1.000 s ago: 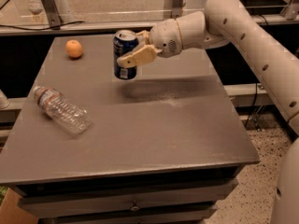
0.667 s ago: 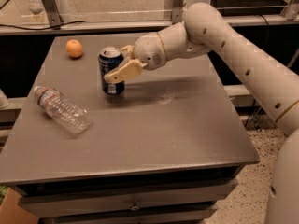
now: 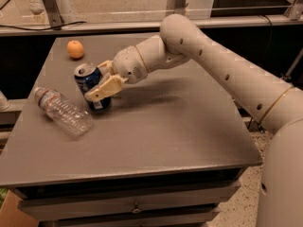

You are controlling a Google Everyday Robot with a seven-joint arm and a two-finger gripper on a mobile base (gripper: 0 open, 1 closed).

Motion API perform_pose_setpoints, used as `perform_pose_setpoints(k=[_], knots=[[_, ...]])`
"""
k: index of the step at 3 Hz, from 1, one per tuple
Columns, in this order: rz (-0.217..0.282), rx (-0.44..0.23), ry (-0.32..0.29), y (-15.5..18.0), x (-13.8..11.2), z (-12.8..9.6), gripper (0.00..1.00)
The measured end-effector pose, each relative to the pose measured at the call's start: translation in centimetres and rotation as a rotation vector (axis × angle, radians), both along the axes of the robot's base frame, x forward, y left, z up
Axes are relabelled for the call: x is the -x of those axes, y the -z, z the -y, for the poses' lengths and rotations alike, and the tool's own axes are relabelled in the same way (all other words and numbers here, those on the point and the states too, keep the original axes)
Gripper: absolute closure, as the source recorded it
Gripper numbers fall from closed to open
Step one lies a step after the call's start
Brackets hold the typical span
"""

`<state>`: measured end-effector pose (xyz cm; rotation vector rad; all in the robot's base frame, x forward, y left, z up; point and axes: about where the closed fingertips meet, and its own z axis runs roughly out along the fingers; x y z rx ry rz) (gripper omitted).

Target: Move pepsi can near water bottle

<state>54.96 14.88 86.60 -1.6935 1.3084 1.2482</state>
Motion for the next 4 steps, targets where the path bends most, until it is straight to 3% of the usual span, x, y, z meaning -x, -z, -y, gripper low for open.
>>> perform_pose_setpoints(k=[1, 2, 3, 4], knots=[[-0.001, -0.012, -0.06, 0.25, 1.89, -1.77, 1.0], [-0.002, -0.011, -0.061, 0.25, 1.94, -1.77, 1.0], [-0.001, -0.012, -0.061, 0.2, 1.94, -1.76, 0.83], [-0.001, -0.012, -0.061, 0.16, 1.94, -1.76, 0.59]])
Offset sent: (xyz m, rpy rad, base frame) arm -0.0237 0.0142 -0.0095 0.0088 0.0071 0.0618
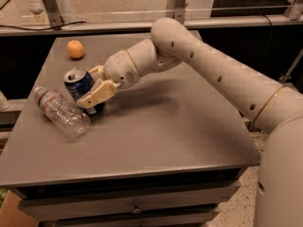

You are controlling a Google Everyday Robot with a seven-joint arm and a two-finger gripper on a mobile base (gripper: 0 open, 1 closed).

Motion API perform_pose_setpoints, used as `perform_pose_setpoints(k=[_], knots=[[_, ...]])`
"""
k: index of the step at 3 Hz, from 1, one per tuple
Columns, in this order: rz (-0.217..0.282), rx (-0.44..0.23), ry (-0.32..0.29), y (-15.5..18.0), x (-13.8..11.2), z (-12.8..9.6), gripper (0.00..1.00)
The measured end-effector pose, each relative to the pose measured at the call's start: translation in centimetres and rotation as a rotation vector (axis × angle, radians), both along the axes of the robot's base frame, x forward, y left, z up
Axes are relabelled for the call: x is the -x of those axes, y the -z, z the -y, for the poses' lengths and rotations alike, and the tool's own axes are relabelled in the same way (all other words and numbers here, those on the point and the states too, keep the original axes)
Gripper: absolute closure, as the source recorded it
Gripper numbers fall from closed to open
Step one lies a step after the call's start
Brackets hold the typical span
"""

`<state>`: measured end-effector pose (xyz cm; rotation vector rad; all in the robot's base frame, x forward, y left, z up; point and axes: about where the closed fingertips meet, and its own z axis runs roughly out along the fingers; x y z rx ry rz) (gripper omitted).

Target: Move pepsi can near water bottle

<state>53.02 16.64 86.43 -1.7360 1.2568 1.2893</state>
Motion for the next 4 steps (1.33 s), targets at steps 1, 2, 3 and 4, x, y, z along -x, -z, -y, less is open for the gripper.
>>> perform_pose_setpoints(k=[1, 2, 3, 4], knots=[[0.0, 0.0, 0.0, 0.0, 0.0, 0.0, 0.36], [0.0, 0.0, 0.0, 0.0, 0.0, 0.0, 0.15], [0.022, -0.009, 0.039, -0.3, -0.3, 2.8, 0.0], [0.045, -0.008, 0.075, -0.8, -0.6, 5.5, 0.0]])
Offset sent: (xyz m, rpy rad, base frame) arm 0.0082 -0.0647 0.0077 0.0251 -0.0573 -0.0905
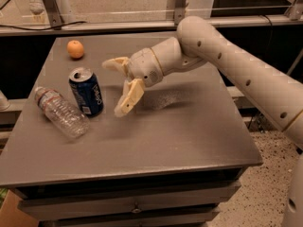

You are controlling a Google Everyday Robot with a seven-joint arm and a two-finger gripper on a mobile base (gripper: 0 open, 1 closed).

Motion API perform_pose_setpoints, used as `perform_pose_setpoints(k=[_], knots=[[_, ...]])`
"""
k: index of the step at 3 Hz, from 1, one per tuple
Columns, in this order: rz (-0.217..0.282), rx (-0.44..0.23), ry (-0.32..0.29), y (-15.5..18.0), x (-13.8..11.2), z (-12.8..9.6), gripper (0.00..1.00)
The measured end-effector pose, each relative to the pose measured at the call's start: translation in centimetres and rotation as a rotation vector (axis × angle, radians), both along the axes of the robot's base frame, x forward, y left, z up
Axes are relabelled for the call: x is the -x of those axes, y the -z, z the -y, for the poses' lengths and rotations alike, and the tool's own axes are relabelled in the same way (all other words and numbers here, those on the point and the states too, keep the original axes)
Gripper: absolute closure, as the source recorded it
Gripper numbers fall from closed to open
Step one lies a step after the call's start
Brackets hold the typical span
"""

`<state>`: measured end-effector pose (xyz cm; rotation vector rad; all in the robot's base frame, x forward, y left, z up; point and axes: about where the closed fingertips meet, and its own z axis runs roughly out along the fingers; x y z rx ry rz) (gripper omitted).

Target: Move pepsi can near water bottle

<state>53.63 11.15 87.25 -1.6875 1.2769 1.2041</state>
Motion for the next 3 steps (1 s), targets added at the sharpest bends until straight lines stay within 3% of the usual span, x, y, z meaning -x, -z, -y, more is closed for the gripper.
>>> perform_pose_setpoints(k=[1, 2, 3], knots=[[0.021, 0.007, 0.052, -0.7, -0.1, 3.5, 0.0], [0.049, -0.039, 0.162, -2.3, -0.1, 7.4, 0.0], [0.116, -0.162, 0.327, -5.8, -1.1, 12.5, 0.0]])
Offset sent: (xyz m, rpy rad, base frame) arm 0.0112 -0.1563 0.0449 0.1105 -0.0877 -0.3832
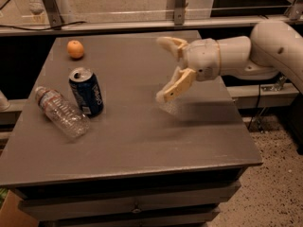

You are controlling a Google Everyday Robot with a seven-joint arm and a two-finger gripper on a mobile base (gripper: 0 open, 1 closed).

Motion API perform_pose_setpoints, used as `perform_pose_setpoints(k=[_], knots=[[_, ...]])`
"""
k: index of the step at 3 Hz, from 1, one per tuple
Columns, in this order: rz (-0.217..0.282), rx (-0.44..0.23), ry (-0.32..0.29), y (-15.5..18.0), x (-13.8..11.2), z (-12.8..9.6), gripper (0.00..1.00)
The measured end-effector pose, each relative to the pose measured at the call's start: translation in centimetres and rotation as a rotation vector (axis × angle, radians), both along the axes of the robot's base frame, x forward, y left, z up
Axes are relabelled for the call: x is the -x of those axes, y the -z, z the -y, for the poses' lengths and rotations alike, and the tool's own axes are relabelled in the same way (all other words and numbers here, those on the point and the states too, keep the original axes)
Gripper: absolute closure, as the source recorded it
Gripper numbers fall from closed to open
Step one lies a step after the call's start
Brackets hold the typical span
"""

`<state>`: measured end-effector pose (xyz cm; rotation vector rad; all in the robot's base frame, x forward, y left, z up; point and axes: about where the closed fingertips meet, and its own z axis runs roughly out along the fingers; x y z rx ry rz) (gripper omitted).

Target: Move pepsi can near water bottle

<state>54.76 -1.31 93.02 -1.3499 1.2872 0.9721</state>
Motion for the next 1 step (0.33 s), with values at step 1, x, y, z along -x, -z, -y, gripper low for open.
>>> perform_pose_setpoints(k=[1], knots=[[0.007, -0.01, 0.036, -0.34, -0.05, 1.52, 0.0]])
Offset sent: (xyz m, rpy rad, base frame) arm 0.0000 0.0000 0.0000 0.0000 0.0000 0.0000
